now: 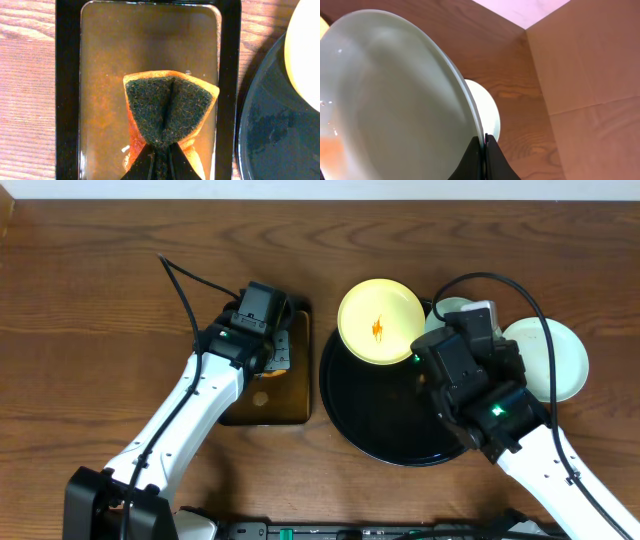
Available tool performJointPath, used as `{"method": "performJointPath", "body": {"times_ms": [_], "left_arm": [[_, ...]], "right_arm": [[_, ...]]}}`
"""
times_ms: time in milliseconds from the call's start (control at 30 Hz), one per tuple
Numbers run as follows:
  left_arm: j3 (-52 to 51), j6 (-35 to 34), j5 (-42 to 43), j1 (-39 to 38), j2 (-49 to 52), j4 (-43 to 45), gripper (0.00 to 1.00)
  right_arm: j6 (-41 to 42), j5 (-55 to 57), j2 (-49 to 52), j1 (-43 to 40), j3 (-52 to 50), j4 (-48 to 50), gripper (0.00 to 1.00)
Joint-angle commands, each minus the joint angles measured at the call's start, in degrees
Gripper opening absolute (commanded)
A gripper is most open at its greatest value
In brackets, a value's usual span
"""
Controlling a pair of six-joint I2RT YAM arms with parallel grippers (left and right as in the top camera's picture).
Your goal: Clean dirty plates on tray and stack at the side
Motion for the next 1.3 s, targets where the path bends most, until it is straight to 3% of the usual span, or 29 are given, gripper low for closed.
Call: {"method": "performJointPath", "body": {"times_ms": [0, 267, 433, 733, 1267], "left_arm": [[0.1, 0.6, 0.1, 0.2, 0.2, 0.0, 0.07], [0.1, 0.6, 0.1, 0.2, 0.2, 0.0, 0.08], [0.1, 0.6, 0.1, 0.2, 0.2, 0.0, 0.08], [0.1, 0.6, 0.1, 0.2, 0.2, -0.3, 0.07], [0.1, 0.6, 0.1, 0.2, 0.2, -1.2, 0.07]], "right_arm": [[-0.6, 3.0, -0.7, 0.5, 1.3, 0.2, 0.01], [-0.5, 3.0, -0.7, -1.1, 1.3, 1.6, 0.01], [6.1, -0.9, -0.4, -4.8, 1.2, 1.5, 0.01], [15.6, -14.4, 3.5, -22.6, 1.2, 1.6, 0.01], [19.4, -35.4, 11.8, -55.0, 1.2, 12.0, 0.01]]}}
